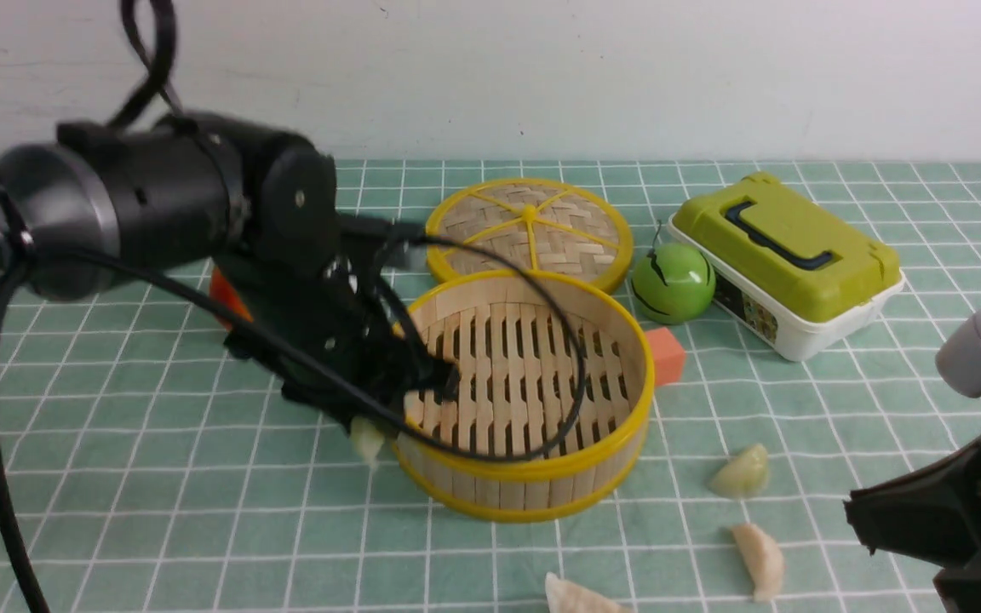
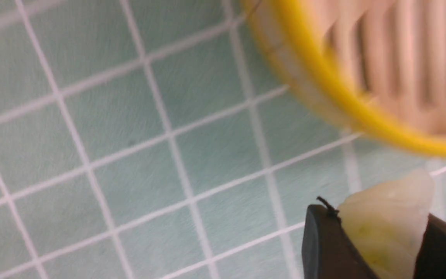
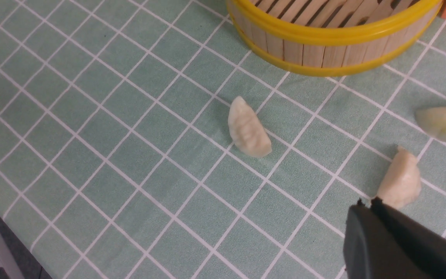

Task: Put the dumplings into the steamer on the table with the blue tablecloth.
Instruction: 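Place the dumpling into the bamboo steamer basket with the left gripper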

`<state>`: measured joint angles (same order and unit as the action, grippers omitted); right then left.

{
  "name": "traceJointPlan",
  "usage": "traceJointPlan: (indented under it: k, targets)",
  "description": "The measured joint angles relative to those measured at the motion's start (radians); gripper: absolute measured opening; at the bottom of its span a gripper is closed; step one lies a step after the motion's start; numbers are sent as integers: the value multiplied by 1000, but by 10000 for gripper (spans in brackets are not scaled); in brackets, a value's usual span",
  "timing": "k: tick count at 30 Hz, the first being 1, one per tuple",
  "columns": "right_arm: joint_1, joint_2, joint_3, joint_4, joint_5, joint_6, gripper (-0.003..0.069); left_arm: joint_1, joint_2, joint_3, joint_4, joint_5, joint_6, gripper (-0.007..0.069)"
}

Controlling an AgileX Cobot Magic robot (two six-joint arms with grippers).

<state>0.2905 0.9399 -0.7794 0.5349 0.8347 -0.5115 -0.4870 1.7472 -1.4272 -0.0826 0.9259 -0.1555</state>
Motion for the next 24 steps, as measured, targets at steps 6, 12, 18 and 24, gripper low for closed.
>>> traceJointPlan:
  k: [6,12,18,24]
  targets:
    - [0,0,0,14,-7,1,3,-41,103,-236,-116,-47,-1,209]
    - [0,0,0,34,-2,1,10,-65,360,-430,-163,-106,-67,209]
    - [0,0,0,65,23,1,13,-66,527,-542,-49,-107,-173,208]
    - [0,0,0,66,28,1,20,-67,550,-588,-14,-47,-184,352]
